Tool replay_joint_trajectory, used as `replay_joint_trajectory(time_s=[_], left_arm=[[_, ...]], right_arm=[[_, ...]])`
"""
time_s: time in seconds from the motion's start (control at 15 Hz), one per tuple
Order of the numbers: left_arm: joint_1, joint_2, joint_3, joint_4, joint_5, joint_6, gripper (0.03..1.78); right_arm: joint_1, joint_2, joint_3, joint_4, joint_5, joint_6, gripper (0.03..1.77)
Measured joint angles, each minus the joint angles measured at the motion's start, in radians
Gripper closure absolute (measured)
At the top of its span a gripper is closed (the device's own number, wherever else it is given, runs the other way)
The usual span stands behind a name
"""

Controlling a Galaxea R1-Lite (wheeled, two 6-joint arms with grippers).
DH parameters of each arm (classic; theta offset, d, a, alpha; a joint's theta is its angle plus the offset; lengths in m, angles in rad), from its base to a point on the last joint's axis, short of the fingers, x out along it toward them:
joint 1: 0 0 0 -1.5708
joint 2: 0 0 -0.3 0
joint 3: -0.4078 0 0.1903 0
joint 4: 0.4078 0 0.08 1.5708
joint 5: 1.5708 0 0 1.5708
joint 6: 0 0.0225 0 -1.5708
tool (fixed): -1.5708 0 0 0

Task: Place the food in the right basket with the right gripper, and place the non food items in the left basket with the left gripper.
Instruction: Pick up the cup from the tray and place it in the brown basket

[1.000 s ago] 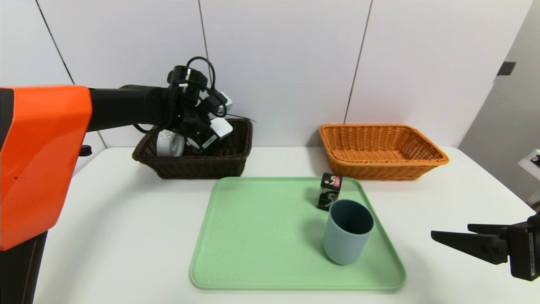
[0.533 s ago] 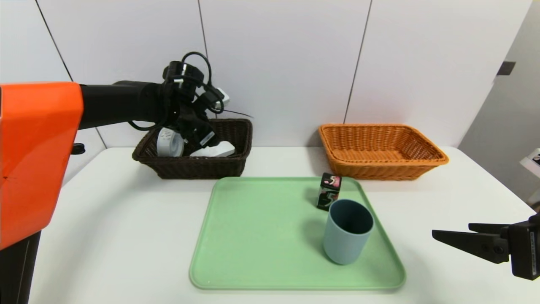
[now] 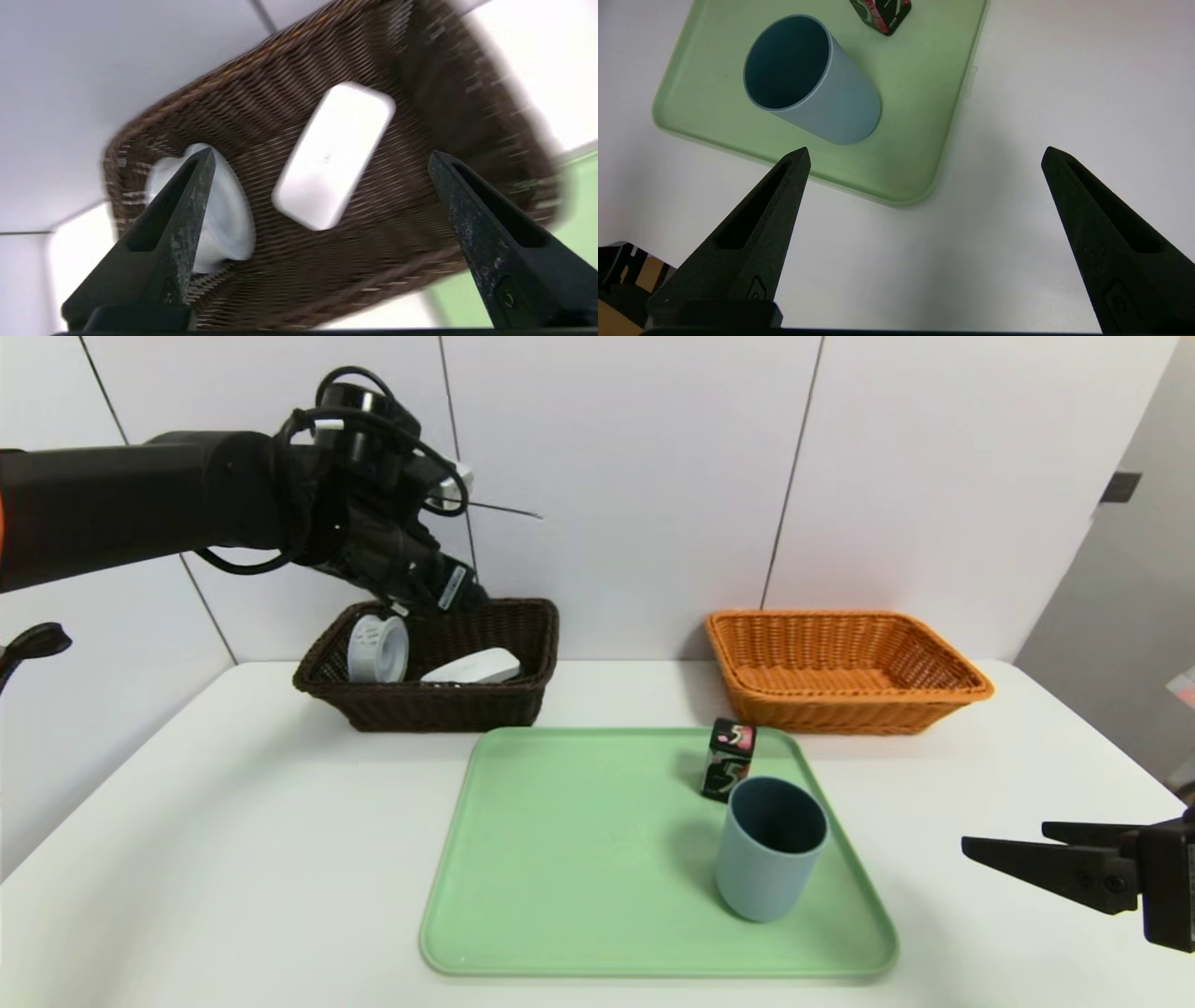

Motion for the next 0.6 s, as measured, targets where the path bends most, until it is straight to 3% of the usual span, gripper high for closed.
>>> replay_joint_trajectory(time_s=[0.27,0.6], left_arm=[[-0.120,-0.050,0.002,0.063,0.000,-0.304,0.16],[-0.281,-0.105,0.010,0.113,0.001,-0.505,0.14]], right_arm=[[-0.035,-0.001,-0.036,0.007,-0.002,0.011,0.09],[-0.049,-0.001,-0.054,0.011,-0.003,0.010,0.09]])
